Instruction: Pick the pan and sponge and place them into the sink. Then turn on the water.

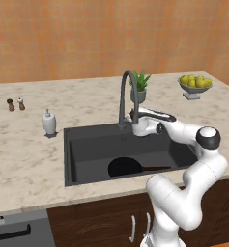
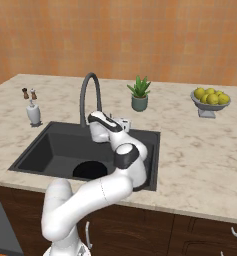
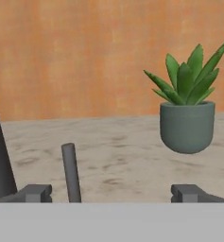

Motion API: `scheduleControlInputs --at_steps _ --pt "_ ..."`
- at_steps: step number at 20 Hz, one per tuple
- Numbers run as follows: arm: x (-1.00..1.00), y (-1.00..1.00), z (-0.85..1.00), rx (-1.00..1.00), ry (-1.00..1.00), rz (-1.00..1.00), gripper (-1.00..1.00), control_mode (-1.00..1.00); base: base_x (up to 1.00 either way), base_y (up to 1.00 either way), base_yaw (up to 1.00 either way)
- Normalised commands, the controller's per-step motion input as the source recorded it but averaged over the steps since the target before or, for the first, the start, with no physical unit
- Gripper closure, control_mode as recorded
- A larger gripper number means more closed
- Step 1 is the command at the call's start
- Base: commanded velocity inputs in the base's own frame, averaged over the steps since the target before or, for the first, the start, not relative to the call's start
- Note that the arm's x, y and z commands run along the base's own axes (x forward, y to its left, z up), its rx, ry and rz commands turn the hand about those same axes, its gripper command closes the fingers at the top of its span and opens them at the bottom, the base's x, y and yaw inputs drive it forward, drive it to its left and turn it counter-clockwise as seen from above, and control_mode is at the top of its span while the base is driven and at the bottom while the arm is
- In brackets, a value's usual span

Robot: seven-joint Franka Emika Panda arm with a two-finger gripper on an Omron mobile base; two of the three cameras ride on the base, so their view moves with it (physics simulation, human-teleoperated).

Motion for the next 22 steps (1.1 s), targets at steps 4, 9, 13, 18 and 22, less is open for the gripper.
scheduleControlInputs --at_steps 4,9,13,18,22 --pt "0.0 0.31 -0.3 0.0 -0.01 0.0 -1.0 -1.0 0.0 0.0 0.0" --pt "0.0 0.0 -0.28 0.0 0.0 0.0 -1.0 -1.0 0.0 0.0 0.0" --pt "0.02 0.1 -0.02 0.0 -0.02 -0.06 -1.0 -1.0 0.0 0.0 0.0" --pt "0.15 0.19 0.08 0.0 0.0 -0.13 -1.0 -1.0 0.0 0.0 0.0" --pt "0.17 0.14 0.0 0.0 0.0 -0.13 -1.0 -1.0 0.0 0.0 0.0"
